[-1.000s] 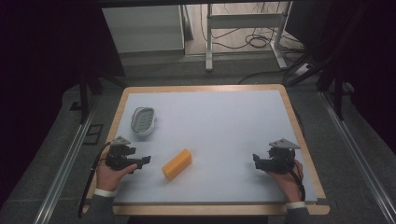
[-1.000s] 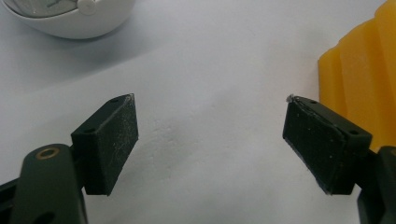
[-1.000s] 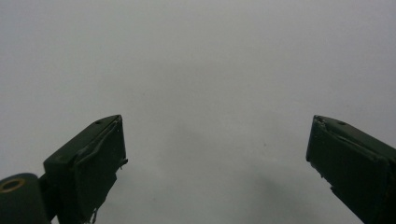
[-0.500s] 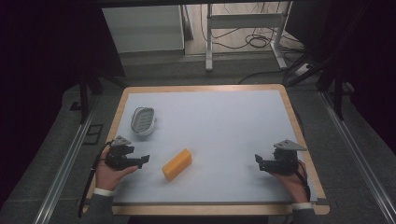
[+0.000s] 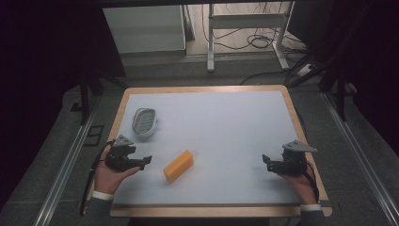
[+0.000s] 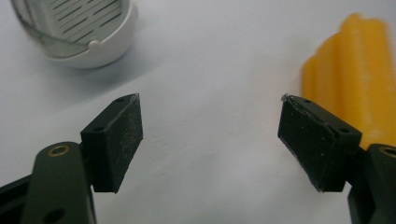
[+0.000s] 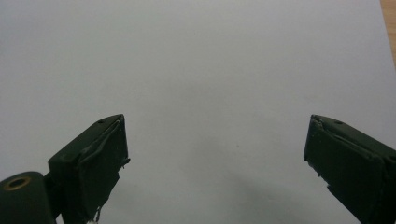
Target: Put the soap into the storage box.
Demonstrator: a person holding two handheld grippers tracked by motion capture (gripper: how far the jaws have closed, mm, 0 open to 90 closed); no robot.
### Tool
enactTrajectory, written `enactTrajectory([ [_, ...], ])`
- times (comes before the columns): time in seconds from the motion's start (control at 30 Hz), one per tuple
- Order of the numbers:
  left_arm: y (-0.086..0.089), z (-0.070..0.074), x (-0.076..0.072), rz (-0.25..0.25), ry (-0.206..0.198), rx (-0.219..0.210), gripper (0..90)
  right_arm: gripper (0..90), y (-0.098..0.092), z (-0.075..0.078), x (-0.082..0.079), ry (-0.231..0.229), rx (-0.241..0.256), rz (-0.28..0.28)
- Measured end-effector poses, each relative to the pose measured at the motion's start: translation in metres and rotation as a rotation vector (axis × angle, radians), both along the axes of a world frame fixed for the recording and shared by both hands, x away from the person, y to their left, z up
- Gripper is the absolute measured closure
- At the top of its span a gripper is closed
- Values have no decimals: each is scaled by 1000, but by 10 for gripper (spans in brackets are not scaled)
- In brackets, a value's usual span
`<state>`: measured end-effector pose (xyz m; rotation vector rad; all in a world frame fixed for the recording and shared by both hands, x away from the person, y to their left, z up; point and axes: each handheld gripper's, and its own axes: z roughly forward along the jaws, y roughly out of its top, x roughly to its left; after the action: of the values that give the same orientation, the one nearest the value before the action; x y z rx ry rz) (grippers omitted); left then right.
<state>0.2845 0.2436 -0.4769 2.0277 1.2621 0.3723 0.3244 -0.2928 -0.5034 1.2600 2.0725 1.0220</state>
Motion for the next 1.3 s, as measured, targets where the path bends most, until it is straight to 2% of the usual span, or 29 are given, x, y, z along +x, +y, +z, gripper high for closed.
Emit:
enactTrajectory([
  [0.07,1,2,-1,-7,-6,-4,222,62,1,0,0,0,1,1],
  [0.13,3,5,-3,-17,-10,-21,222,62,2,1,-2,5,27,3],
  [0.43,-1,7,-6,-34,-21,-41,222,62,-2,0,-9,4,25,-27],
  [0.57,-5,11,-10,-43,-39,-54,229,61,-2,-1,-9,3,25,-42],
  [0.9,-21,16,-19,-95,-51,-33,215,61,-2,-3,-7,8,23,-46],
  [1.0,-25,18,-22,-94,-65,-2,212,61,-2,-5,-7,11,18,-57],
  [1.07,-28,19,-24,-105,-69,-3,211,61,-1,-5,-7,13,18,-63],
  [1.3,-39,20,-27,-141,-58,5,203,61,1,-5,-9,6,13,-64],
])
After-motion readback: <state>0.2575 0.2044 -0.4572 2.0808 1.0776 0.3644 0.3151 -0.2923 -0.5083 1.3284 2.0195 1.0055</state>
